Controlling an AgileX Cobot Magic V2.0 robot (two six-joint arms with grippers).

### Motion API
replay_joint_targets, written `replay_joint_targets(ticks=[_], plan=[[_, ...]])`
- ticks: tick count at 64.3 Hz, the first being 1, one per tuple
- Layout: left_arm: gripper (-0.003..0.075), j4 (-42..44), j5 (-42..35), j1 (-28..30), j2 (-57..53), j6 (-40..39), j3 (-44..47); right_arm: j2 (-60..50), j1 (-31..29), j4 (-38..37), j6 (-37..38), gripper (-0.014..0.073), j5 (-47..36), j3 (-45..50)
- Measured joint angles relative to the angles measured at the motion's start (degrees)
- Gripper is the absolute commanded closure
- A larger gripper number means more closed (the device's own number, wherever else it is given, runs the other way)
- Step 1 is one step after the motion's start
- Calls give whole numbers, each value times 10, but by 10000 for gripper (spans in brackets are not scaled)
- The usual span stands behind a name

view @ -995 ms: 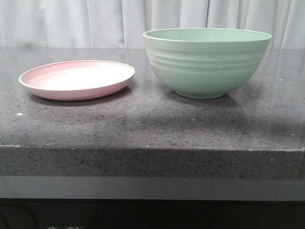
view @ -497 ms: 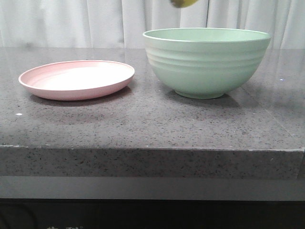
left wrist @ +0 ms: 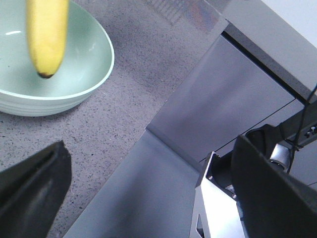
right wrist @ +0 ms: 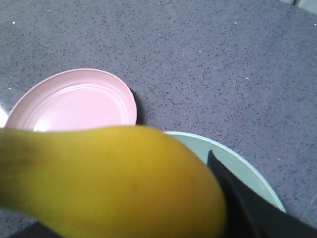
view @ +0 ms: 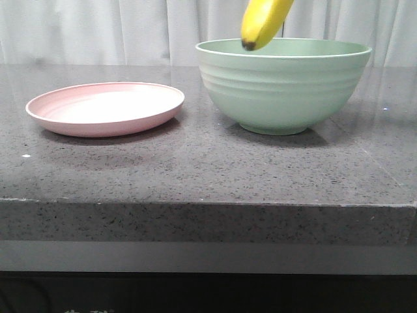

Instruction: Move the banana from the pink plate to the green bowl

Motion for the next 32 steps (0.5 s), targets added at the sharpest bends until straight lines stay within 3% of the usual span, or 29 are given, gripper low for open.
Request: replay_joint_targets(ticks=[16, 32], plan=[[80, 0, 0, 0, 0, 0, 0, 55, 0, -1, 0, 359, 0, -16], [80, 0, 0, 0, 0, 0, 0, 82, 0, -5, 0, 98, -16, -17]])
